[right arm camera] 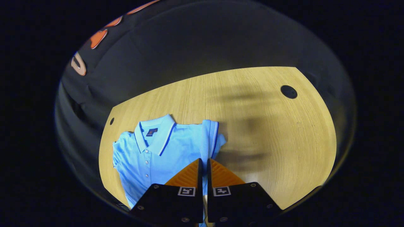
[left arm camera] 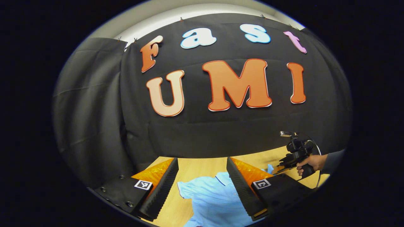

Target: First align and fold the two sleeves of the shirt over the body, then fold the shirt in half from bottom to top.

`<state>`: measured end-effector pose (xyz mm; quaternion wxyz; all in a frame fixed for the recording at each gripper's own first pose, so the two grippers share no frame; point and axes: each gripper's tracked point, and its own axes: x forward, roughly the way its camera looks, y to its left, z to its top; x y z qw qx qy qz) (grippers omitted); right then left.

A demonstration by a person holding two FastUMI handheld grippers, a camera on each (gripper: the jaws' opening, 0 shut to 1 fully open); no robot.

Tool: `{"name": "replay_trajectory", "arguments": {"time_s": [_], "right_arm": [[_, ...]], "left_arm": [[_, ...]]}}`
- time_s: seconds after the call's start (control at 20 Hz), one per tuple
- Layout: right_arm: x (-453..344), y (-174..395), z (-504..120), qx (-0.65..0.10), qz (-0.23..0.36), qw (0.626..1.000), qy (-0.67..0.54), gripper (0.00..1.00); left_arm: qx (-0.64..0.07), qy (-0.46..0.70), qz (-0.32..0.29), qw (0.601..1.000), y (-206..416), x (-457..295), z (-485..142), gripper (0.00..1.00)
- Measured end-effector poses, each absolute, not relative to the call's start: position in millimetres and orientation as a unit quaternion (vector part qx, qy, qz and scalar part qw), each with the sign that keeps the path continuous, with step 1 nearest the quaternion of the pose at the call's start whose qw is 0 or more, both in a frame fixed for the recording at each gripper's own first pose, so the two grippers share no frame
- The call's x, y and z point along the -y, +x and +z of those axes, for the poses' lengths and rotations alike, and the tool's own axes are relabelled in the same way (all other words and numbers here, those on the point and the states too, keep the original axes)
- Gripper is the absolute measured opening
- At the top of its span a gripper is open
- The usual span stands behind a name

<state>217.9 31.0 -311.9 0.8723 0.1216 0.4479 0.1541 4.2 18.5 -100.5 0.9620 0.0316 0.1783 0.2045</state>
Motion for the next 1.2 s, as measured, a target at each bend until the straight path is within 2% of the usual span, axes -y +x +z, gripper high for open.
{"name": "replay_trajectory", "arguments": {"time_s": [0.2, 0.5, 0.75, 0.9, 1.05, 1.2], "right_arm": [[-72, 216, -302, -0.436, 0.186, 0.873, 0.115, 0.07], [-125, 204, -297, -0.453, 0.214, 0.855, 0.136, 0.09], [-154, 192, -283, -0.457, 0.222, 0.845, 0.167, 0.16], [-141, 188, -269, -0.430, 0.198, 0.870, 0.138, 0.16], [-126, 175, -252, -0.411, 0.177, 0.886, 0.121, 0.29], [-109, 162, -238, -0.394, 0.147, 0.900, 0.115, 0.51]], "left_arm": [[-0.187, 0.033, 0.238, 0.952, -15, -38, -102, 0.99], [-0.196, 0.012, 0.254, 0.947, -29, -59, -115, 0.99], [-0.204, -0.024, 0.217, 0.954, -18, -83, -140, 0.99], [-0.222, -0.059, 0.173, 0.958, -3, -99, -168, 1.00], [-0.248, -0.095, 0.136, 0.954, 14, -121, -202, 0.98], [-0.286, -0.114, 0.107, 0.945, 29, -137, -234, 0.97]]}}
